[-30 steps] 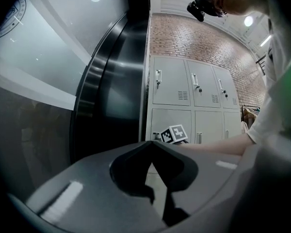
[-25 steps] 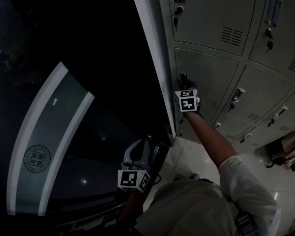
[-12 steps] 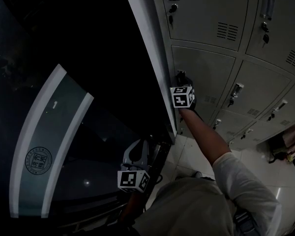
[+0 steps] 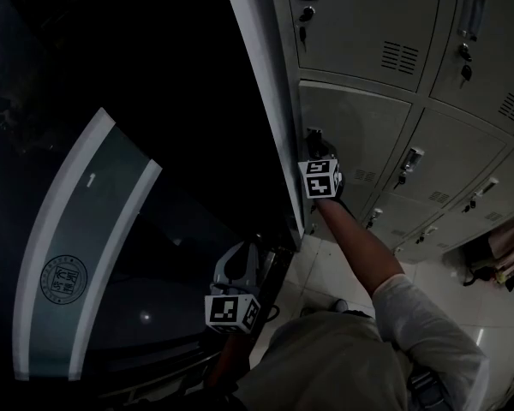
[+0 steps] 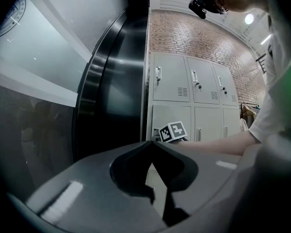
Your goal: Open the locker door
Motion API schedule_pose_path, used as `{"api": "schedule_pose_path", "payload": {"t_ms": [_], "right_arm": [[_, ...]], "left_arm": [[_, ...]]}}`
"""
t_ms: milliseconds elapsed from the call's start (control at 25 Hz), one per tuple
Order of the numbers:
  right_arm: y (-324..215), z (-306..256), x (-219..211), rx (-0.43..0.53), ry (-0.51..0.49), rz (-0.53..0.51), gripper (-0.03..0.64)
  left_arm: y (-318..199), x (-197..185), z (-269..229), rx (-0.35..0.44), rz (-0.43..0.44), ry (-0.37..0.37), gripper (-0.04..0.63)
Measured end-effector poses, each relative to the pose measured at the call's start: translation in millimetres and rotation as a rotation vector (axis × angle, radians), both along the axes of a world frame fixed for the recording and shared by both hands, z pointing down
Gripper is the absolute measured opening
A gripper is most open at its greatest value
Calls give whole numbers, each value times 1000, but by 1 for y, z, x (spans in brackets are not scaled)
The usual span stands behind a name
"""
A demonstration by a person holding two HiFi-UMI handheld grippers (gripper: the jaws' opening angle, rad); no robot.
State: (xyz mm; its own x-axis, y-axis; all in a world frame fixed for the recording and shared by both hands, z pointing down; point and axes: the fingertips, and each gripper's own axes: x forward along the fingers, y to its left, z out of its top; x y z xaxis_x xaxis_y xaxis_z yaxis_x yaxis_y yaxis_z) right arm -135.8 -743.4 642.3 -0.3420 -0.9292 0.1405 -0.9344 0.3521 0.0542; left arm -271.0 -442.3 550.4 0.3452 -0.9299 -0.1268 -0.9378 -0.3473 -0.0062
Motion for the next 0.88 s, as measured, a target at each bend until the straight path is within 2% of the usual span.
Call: {"api": "schedule_pose_path", "payload": {"t_ms": [440,880], "right_arm": [[82,-8,-5,43,-51,-126,48],[193,-26,34,140,-54,-260,52]], "left_arm": [[-11,23,1,-7,33,-20,58],[-16,46,-2,-13,74,-21,58]]}}
